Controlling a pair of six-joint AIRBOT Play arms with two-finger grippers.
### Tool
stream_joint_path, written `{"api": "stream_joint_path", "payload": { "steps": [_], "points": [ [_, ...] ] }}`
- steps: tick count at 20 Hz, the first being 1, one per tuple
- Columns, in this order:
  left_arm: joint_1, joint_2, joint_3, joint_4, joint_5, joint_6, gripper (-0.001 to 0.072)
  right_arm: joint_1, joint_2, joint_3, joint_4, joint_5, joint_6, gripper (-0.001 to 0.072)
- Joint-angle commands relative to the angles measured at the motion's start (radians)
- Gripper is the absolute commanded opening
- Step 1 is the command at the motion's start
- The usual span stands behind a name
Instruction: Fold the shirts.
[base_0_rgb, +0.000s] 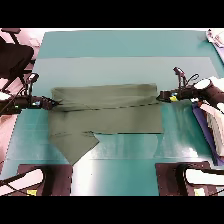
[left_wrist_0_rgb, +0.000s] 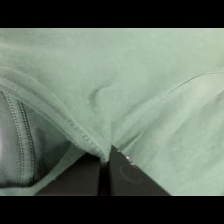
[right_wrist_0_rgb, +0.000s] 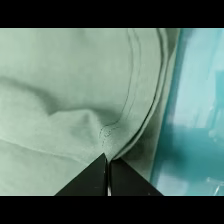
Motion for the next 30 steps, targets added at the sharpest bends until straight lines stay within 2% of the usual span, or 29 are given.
{"api": "stream_joint_path", "payload": {
  "steps": [1, 5, 6, 7, 8, 12, 13, 14, 15, 17, 20, 22, 24, 25, 30],
  "points": [
    [-0.001, -0.001, 0.000, 0.000, -0.003, 0.000, 0.0027, -0.001, -0.001, 0.000, -0.003, 0.028, 0.035, 0.0019],
    [-0.001, 0.000, 0.000, 0.000, -0.005, -0.002, 0.0029, -0.001, 0.000, 0.000, -0.001, 0.032, 0.036, 0.0022],
    [-0.001, 0.000, 0.000, 0.000, -0.005, -0.027, 0.0233, -0.001, 0.000, 0.000, 0.001, 0.035, 0.036, 0.0071],
    [0.002, 0.000, 0.001, 0.001, 0.002, -0.081, 0.0592, -0.001, 0.001, 0.000, 0.001, 0.037, 0.036, 0.0333],
    [0.004, 0.000, 0.010, 0.010, 0.000, -0.127, 0.0624, -0.003, 0.004, 0.000, 0.001, 0.039, 0.036, 0.0534],
    [0.079, 0.057, 0.026, 0.063, -0.034, -0.275, 0.0633, -0.055, 0.066, 0.000, -0.002, 0.042, 0.035, 0.0536],
    [0.116, 0.087, 0.026, 0.086, -0.026, -0.332, 0.0702, -0.081, 0.093, 0.000, -0.002, 0.045, 0.036, 0.0536],
    [0.154, 0.122, 0.026, 0.117, -0.039, -0.365, 0.0702, -0.108, 0.119, 0.000, -0.002, 0.057, 0.036, 0.0535],
    [0.181, 0.156, 0.026, 0.158, -0.067, -0.398, 0.0702, -0.138, 0.145, 0.000, -0.002, 0.087, 0.036, 0.0536],
    [0.195, 0.217, 0.023, 0.275, -0.162, -0.529, 0.0703, -0.188, 0.182, 0.000, -0.001, 0.192, 0.054, 0.0535],
    [0.195, 0.281, -0.031, 0.314, -0.349, -0.680, 0.0702, -0.230, 0.215, -0.001, -0.002, 0.371, 0.075, 0.0535],
    [0.195, 0.303, -0.107, 0.338, -0.360, -0.749, 0.0702, -0.235, 0.228, -0.001, -0.006, 0.422, 0.085, 0.0535],
    [0.195, 0.311, -0.201, 0.377, -0.375, -0.822, 0.0702, -0.233, 0.248, -0.001, -0.077, 0.436, 0.145, 0.0534],
    [0.195, 0.311, -0.244, 0.372, -0.383, -0.837, 0.0702, -0.232, 0.262, -0.001, -0.110, 0.433, 0.172, 0.0534],
    [0.195, 0.311, -0.365, 0.352, -0.352, -0.889, 0.0701, -0.270, 0.318, -0.001, -0.129, 0.415, 0.179, 0.0534]
  ]
}}
